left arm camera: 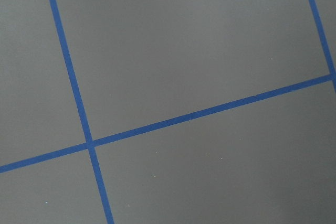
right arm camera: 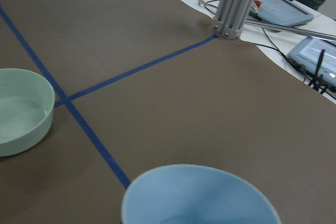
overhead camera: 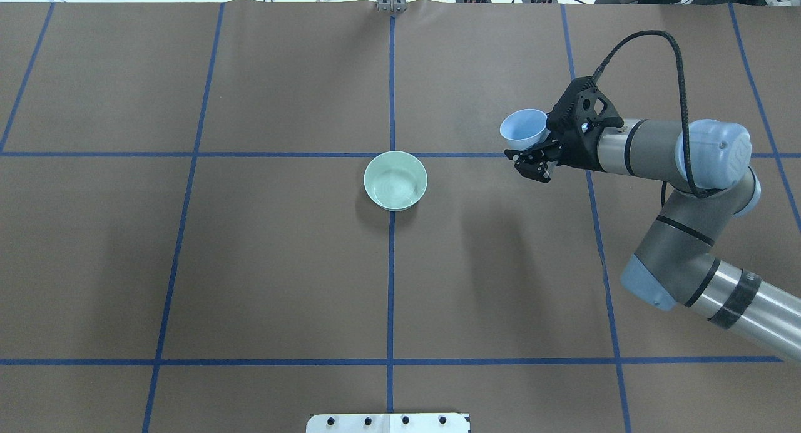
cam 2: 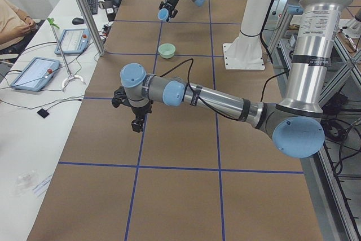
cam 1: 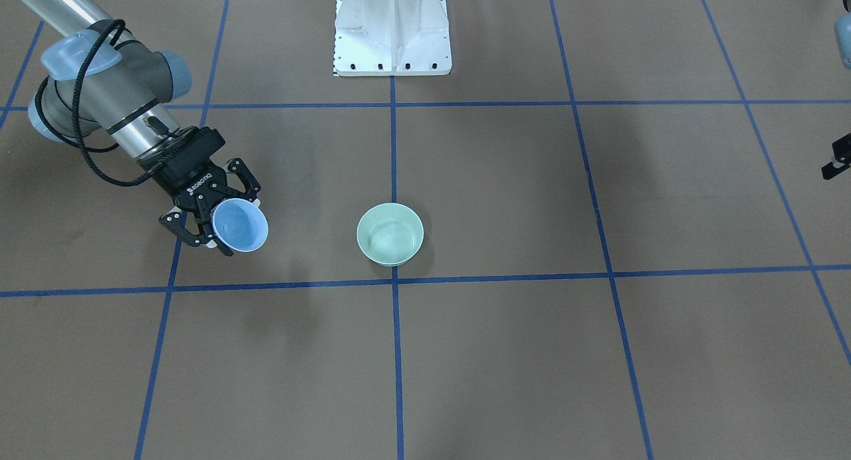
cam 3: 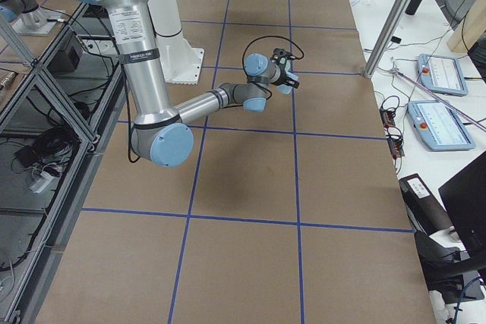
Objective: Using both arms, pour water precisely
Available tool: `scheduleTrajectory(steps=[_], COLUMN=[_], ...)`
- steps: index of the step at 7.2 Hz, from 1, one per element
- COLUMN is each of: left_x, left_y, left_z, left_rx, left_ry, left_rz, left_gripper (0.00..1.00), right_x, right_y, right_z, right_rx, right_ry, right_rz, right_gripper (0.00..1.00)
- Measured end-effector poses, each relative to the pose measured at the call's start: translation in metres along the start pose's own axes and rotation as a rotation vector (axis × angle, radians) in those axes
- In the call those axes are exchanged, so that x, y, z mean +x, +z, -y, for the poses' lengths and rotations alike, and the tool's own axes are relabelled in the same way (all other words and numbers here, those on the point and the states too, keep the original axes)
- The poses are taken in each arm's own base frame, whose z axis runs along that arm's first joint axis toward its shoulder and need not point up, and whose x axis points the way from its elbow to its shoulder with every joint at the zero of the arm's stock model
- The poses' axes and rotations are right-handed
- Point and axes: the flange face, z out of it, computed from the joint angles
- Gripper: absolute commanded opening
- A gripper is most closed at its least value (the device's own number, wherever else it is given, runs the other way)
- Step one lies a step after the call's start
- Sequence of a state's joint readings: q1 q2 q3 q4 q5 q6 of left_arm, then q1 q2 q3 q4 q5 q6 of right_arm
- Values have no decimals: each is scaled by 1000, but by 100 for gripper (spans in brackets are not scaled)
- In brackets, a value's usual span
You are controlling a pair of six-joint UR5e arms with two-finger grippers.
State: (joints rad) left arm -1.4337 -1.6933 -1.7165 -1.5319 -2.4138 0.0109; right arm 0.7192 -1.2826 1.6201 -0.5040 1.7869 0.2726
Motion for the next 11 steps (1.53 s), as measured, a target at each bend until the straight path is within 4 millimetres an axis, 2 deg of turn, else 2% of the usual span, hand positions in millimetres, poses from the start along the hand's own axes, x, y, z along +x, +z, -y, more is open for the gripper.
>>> scheduleTrajectory(steps=[3, 8, 11], left_x=[2, 2, 1], left_y=[1, 3, 4], left_z=[-1, -3, -6], left_rx=[-5, -12, -16], left_ry=[-11, -20, -26], left_rz=[-32, -44, -63], left_gripper=[100, 100, 100], right_x=[-31, -84, -102], right_y=[20, 58, 74], right_z=[25, 71, 92], right_rx=[-62, -187, -271], right_ry=[-10, -2, -19], right_rz=[93, 116, 106], right_gripper=[0, 0, 0])
